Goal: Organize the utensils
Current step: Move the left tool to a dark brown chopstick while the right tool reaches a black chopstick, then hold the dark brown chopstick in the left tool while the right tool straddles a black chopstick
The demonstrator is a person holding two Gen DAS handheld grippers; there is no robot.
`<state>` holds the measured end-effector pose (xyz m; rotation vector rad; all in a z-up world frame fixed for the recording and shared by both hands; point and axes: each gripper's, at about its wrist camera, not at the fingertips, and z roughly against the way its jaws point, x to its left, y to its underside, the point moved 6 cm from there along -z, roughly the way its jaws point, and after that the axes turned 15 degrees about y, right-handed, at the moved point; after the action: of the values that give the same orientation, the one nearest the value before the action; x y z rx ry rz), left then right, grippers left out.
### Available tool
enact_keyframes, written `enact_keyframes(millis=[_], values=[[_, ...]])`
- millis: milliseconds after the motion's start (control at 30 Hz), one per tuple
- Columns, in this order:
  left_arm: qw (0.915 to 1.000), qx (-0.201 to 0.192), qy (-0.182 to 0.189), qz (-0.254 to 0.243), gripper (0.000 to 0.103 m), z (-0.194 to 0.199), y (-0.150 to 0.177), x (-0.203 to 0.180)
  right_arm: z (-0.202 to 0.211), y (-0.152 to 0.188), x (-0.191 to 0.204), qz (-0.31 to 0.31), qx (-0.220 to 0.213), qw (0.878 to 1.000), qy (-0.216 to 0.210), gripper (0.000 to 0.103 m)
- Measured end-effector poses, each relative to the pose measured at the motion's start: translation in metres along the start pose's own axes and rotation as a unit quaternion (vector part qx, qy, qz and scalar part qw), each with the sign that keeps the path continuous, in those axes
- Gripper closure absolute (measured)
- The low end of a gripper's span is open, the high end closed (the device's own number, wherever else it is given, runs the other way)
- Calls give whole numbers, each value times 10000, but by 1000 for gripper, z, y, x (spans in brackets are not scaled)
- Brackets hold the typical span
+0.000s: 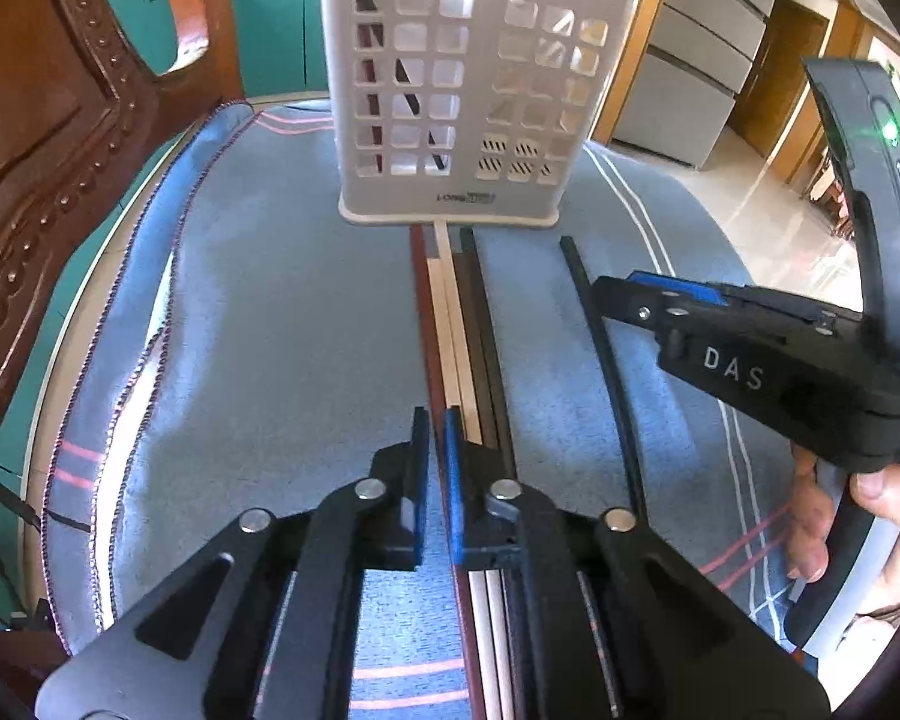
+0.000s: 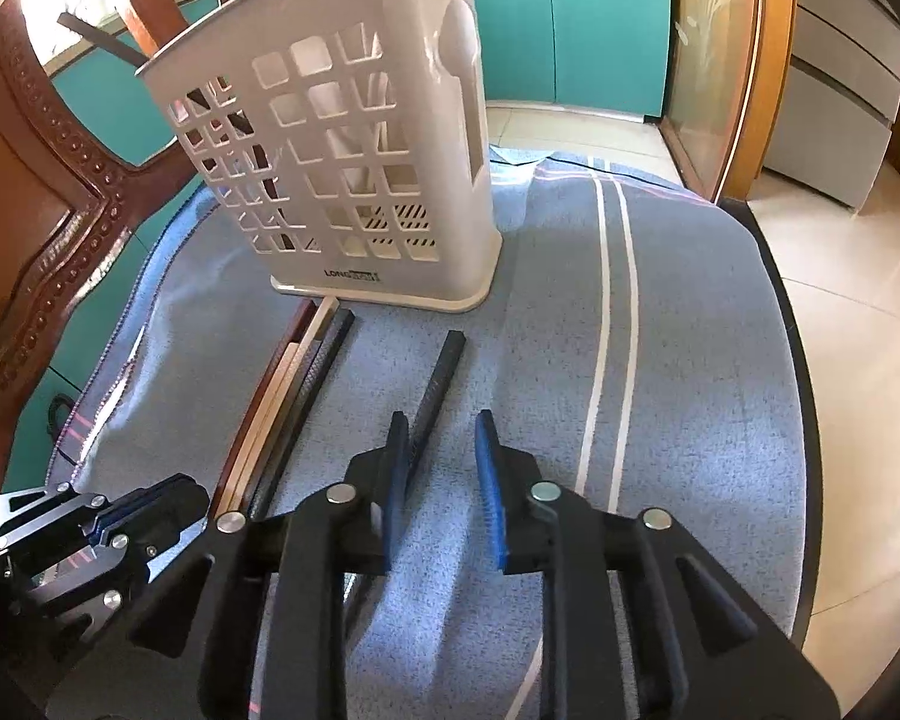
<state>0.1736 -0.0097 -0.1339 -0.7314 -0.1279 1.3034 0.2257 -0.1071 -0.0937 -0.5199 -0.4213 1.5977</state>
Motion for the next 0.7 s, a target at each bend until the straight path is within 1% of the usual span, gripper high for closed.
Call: enact_keyframes(millis=[100,167,200,267,300,333,433,467,500,567,633,667,700], values=[[9999,1,-157,-46,91,-1,-2,0,-3,2,3,44,39,10000,6,76],[9999,5,-163,20,89,-1,-3,2,-4,3,3,52,39,10000,14,74],[9997,18,-230,62,90,-1,-3,5,-4,3,3,50,33,10000,25,73],[9997,-9,-223,139,92,2,-2,12,-4,3,1,25,35,10000,32,71],[9996,-21,-219,194,94,3,-3,14,-4,3,0,10,39,10000,36,70],[9995,-31,-233,227,97,3,-3,18,-4,3,-1,2,42,10000,35,70],[9991,-71,-215,370,99,9,-3,26,-4,4,-2,13,42,10000,40,69],[9989,-90,-187,416,100,10,-3,28,-4,4,-1,27,46,10000,43,69],[9989,-110,-175,432,102,16,-5,37,-4,4,-1,40,50,10000,41,69],[9987,-186,-127,463,102,19,-7,42,-5,5,0,79,58,9999,49,69],[9984,-343,-43,454,102,27,-10,46,-5,6,2,136,56,9999,64,69],[9983,-393,-40,428,102,30,-13,44,-5,6,4,186,41,9998,81,70],[9982,-456,-46,382,102,33,-15,44,-4,7,6,231,34,9997,43,77]])
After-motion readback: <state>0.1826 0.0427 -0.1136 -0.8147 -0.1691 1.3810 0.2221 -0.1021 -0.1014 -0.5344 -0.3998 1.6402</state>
